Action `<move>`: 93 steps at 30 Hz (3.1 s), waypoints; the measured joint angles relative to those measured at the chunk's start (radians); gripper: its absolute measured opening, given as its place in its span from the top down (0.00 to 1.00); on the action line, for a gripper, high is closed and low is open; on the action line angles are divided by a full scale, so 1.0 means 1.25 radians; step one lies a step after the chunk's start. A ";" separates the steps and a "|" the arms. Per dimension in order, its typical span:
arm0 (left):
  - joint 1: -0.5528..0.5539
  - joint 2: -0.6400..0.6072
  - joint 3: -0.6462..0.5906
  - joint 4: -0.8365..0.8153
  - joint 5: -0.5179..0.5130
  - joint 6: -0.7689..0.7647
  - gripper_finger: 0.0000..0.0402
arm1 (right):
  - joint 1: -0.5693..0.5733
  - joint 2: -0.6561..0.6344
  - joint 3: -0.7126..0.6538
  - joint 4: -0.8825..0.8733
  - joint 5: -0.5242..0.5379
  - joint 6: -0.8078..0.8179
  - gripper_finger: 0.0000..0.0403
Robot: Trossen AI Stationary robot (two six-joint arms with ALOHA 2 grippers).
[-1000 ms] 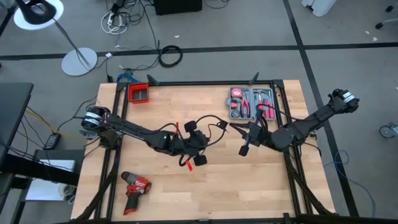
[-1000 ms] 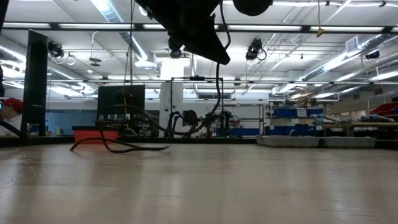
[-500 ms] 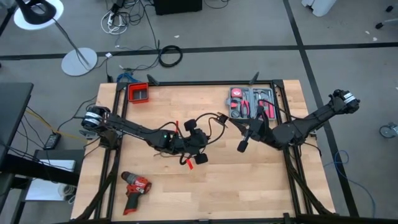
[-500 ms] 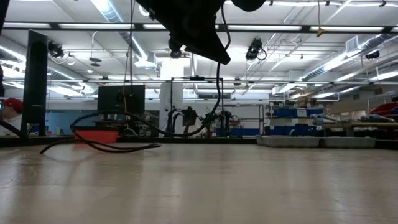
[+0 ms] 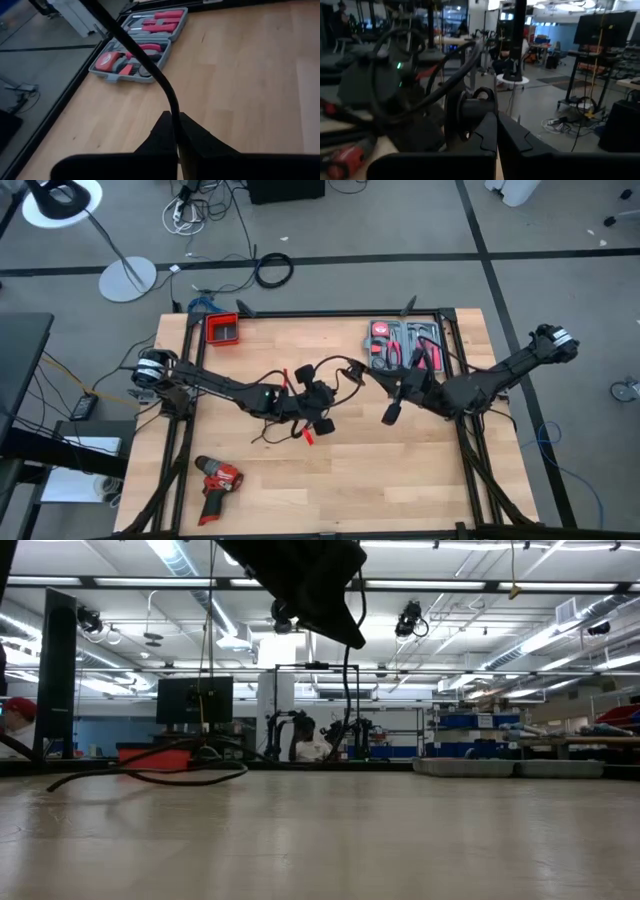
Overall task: Coil cords
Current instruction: Coil the black wire onto the black spool
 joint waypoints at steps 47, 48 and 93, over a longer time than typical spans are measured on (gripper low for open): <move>-0.008 0.052 0.001 0.056 0.064 -0.045 0.94 | -0.158 0.119 0.000 -0.026 -0.121 0.098 1.00; -0.011 0.052 0.001 0.051 0.074 -0.048 0.94 | -0.158 0.117 0.000 -0.033 -0.112 0.098 1.00; -0.023 -0.021 0.164 -0.316 0.089 0.022 0.62 | -0.078 -0.005 0.000 -0.322 -0.184 0.110 1.00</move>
